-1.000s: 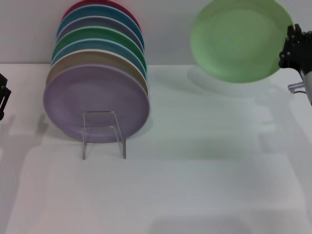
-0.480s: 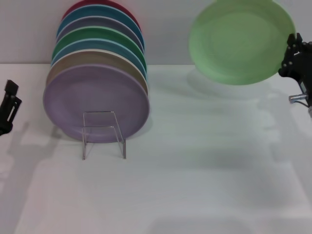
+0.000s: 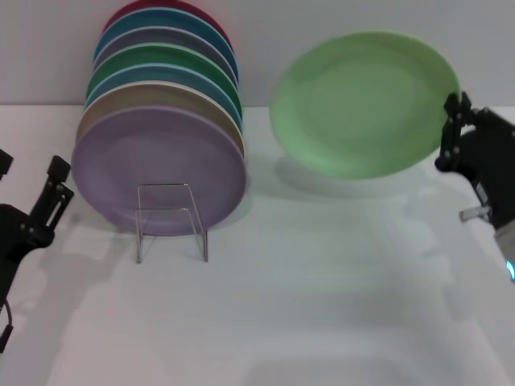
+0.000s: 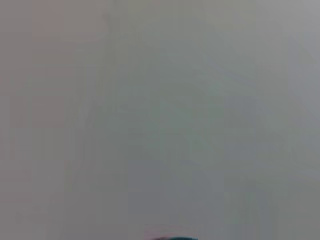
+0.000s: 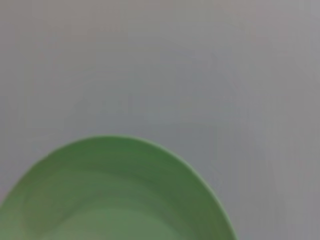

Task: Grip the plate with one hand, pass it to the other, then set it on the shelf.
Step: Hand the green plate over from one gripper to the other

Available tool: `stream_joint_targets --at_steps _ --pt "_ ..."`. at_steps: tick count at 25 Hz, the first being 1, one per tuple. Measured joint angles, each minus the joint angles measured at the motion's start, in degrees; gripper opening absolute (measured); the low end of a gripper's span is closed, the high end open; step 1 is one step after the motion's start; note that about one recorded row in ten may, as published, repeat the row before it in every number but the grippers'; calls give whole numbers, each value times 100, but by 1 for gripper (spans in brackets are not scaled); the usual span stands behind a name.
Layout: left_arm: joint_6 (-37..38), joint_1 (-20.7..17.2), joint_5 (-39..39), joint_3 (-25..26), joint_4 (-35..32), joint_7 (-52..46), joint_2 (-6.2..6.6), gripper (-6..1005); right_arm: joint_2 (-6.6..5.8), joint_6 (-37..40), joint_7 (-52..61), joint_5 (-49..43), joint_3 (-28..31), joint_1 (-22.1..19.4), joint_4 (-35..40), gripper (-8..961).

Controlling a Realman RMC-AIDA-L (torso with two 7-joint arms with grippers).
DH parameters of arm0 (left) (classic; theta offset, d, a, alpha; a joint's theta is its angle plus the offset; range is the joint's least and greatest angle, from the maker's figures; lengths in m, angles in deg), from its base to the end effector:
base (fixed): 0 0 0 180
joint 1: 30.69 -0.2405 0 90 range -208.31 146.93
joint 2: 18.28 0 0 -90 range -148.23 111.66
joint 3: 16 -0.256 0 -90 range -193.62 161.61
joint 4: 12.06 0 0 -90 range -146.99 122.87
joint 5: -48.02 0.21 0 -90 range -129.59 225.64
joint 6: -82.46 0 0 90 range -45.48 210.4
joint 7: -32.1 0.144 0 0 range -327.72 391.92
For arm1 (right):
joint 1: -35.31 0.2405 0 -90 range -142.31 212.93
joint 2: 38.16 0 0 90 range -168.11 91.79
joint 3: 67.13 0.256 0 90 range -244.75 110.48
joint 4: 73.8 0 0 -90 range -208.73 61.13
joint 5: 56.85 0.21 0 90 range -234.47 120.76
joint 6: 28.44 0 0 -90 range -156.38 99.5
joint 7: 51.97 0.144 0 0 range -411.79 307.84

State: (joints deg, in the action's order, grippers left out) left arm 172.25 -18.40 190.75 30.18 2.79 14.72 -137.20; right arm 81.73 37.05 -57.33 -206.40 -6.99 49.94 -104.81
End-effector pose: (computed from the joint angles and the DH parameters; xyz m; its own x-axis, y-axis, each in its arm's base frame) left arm -0.3055 0.2500 -0.0123 0.5031 -0.2474 0.8280 0.7528 -0.3451 -0.5605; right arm 0.2710 0.3162 -0.0251 0.7325 0.2334 -0.6395 -0.6047 -0.2084 -0.7687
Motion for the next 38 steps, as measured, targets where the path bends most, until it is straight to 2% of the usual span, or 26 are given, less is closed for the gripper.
stream_joint_targets --at_steps 8,13,17,21,22,23,27,32,38 --pt "-36 -25 1 -390 0 9 -18 736 0 279 -51 64 -795 -795 -673 16" --pt "-40 -25 0 -550 0 16 -18 734 -1 346 -53 139 -1193 -1025 -820 16" --pt "-52 -31 -4 -824 51 16 -18 733 -3 535 -225 744 -1859 -1023 -849 16" --pt "-112 -29 -2 -1126 132 65 -17 731 0 676 -885 1540 -2604 -969 -1003 17" --pt "-224 -31 0 -1273 249 233 -18 731 0 749 -1178 1908 -2948 -932 -1092 17" --pt "-257 -34 1 -1305 283 301 -18 730 0 749 -1178 1908 -2948 -932 -1092 17" --pt "-367 -62 -7 -1440 418 585 -18 729 0 1107 -1796 2831 -3703 -914 -1351 17" --pt "-510 -66 -14 -1453 426 623 -17 727 0 1522 -2351 3606 -4275 -898 -1529 17" --pt "-623 -33 -22 -1455 429 625 -13 725 0 1652 -2800 3984 -4566 -848 -1692 16"
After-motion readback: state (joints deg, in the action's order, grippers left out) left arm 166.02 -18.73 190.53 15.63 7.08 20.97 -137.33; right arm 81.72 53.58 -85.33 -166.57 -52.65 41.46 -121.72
